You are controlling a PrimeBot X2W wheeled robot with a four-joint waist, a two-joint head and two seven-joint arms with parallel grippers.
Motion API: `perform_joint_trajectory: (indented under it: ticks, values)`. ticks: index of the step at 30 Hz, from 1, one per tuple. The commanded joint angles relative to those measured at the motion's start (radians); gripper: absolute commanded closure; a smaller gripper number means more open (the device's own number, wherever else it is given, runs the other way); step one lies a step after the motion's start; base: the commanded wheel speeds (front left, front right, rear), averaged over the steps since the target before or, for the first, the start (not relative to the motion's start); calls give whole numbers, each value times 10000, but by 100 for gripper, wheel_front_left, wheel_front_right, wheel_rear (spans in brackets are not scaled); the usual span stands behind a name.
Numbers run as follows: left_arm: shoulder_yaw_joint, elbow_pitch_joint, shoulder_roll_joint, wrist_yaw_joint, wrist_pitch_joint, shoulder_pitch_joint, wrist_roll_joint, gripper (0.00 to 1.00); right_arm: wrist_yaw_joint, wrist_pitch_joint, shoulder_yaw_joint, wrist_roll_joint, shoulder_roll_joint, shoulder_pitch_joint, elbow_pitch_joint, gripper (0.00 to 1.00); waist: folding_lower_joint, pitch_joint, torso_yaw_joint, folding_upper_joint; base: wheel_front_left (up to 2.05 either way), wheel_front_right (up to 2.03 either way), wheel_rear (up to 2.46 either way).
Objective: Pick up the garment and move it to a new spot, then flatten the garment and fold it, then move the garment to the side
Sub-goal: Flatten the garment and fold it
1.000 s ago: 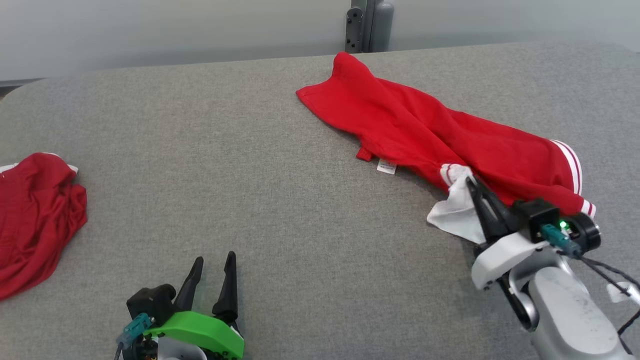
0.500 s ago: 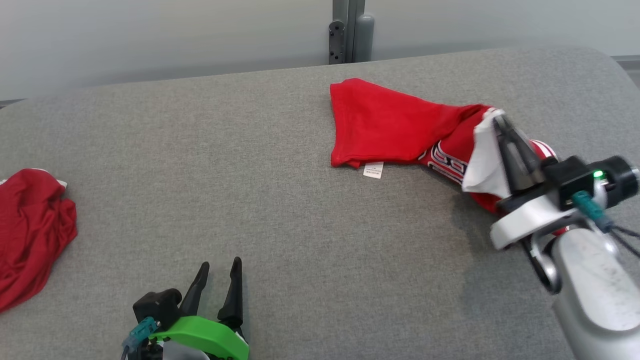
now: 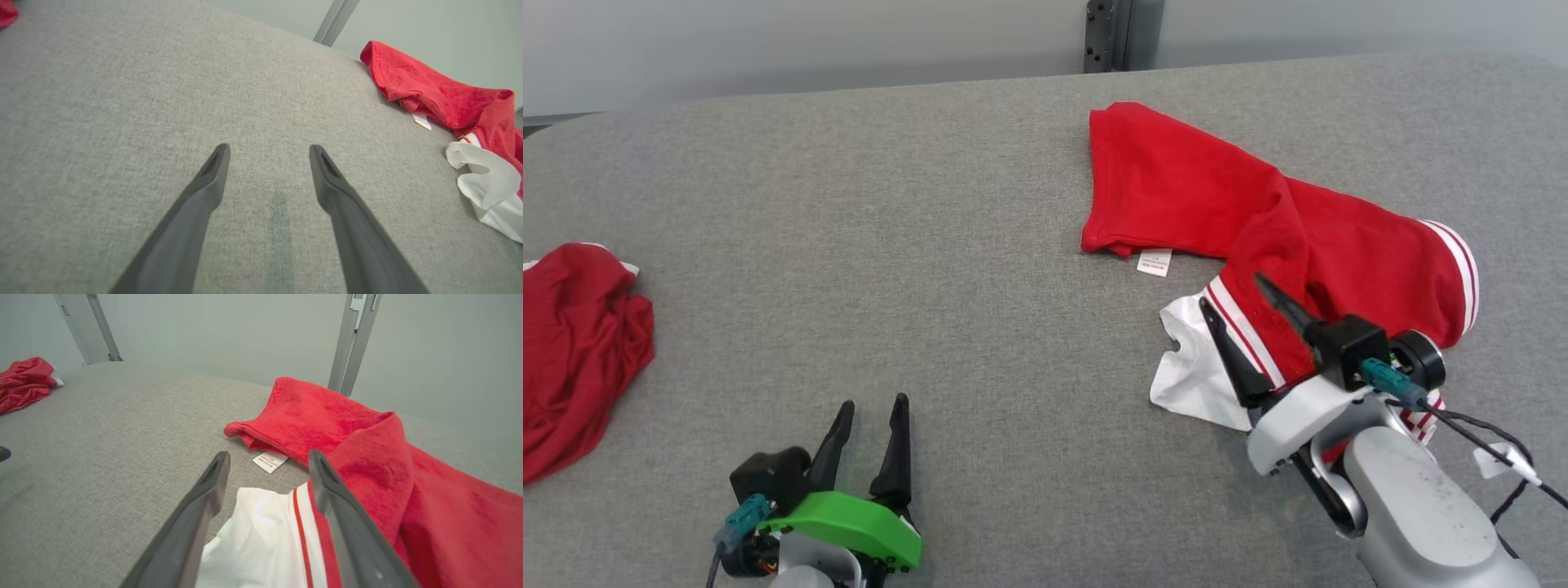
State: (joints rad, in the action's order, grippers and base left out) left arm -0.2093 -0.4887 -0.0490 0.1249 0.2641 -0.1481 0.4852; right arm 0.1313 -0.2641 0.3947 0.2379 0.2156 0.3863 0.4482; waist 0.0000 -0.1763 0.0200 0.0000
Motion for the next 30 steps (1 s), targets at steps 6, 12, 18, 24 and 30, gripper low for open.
perform_joint_trajectory:
  ticks: [6,12,18,24,30]
  values:
    - [181,192,-33,44,2,-1010,-531,0,-9,-4,-1278,-320,-250,-528,-1172,0,0,-602,-998,0,0,0,0]
    - [-48,19,-38,59,4,-2220,-902,0,-9,-4,-1679,-663,-629,-673,-1491,0,0,-1110,-1897,0,0,0,0]
    - [-712,-729,-41,60,2,-3456,-530,0,-10,-4,-1919,-906,-934,-580,-1603,0,0,-1652,-2790,0,0,0,0]
    - [-881,-1750,-118,62,4,-4354,-756,0,-10,-4,-1973,-935,-1184,-455,-1758,0,0,-2074,-3491,0,0,0,0]
    - [-207,-2571,-122,63,2,-4567,-649,0,-10,-4,-2051,-910,-1339,-521,-1815,0,0,-2203,-3831,0,0,0,0]
